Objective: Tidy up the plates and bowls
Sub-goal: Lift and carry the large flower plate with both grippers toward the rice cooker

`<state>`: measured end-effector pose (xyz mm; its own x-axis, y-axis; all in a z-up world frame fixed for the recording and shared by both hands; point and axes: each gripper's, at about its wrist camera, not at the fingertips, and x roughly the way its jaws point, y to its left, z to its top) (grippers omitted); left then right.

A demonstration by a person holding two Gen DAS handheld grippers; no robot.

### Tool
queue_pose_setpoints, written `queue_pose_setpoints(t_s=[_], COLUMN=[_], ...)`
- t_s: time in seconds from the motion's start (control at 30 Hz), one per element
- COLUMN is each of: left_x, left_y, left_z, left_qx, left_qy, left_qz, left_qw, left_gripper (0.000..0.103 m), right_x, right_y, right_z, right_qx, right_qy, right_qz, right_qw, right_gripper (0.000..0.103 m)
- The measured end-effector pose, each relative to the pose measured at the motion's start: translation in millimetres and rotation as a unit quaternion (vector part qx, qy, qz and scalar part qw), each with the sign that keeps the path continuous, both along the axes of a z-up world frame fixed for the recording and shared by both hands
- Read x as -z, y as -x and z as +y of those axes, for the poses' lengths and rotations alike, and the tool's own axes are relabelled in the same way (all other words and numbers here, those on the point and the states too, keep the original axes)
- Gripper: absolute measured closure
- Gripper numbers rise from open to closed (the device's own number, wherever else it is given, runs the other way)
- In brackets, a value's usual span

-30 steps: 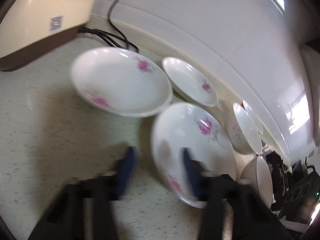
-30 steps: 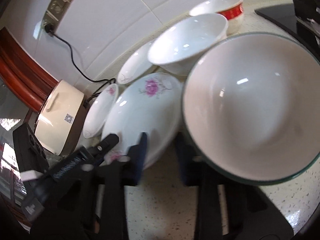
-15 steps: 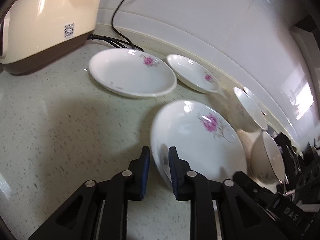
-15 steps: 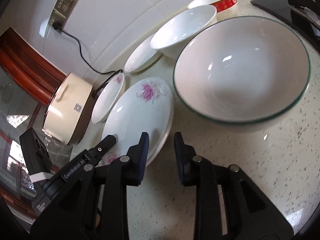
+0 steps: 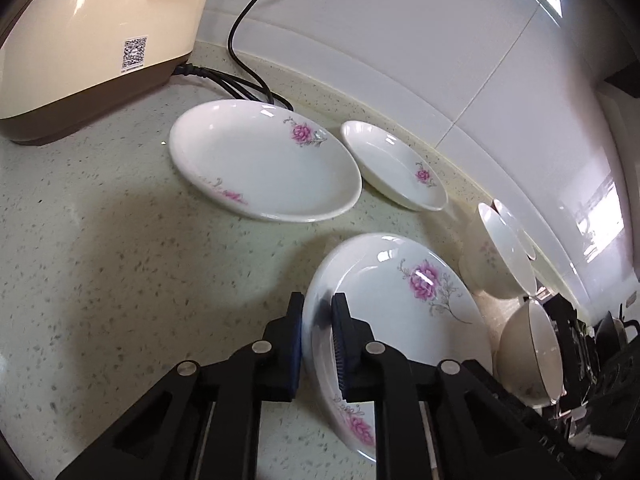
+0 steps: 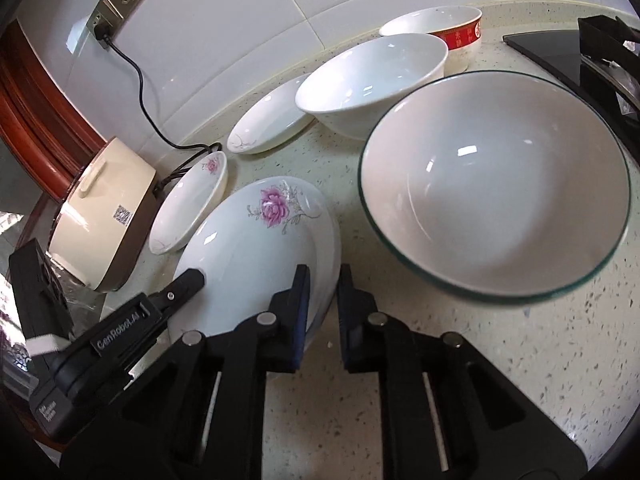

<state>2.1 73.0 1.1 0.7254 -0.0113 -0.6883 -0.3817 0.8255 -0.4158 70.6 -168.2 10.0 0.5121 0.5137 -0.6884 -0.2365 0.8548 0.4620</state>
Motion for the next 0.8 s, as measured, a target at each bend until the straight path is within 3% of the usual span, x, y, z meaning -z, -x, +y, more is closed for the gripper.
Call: queue_pose_setpoints(t_s=[0.27,0.8], left_x=[-0.7,-4.5], left_y=[26.1,71.4], left_z=[3.3,3.1], left_qx=[-0.012,-0.028], left_qy=[0.006,0.007], left_qz=[-0.008,-0.046], left_qw=[0.9999,0.9985], left_gripper=[0.088,0.088], right_x=[-10.6,-18.5], right_y=[11.8,37.4], right_z=[14.0,20.0], right_qx=[-0.029,-0.067], right_qy=[-0.002,-0.016], right_qz=[-0.038,-0.064], right_qw=[0.999,0.996], right_gripper=[0.087,0.087])
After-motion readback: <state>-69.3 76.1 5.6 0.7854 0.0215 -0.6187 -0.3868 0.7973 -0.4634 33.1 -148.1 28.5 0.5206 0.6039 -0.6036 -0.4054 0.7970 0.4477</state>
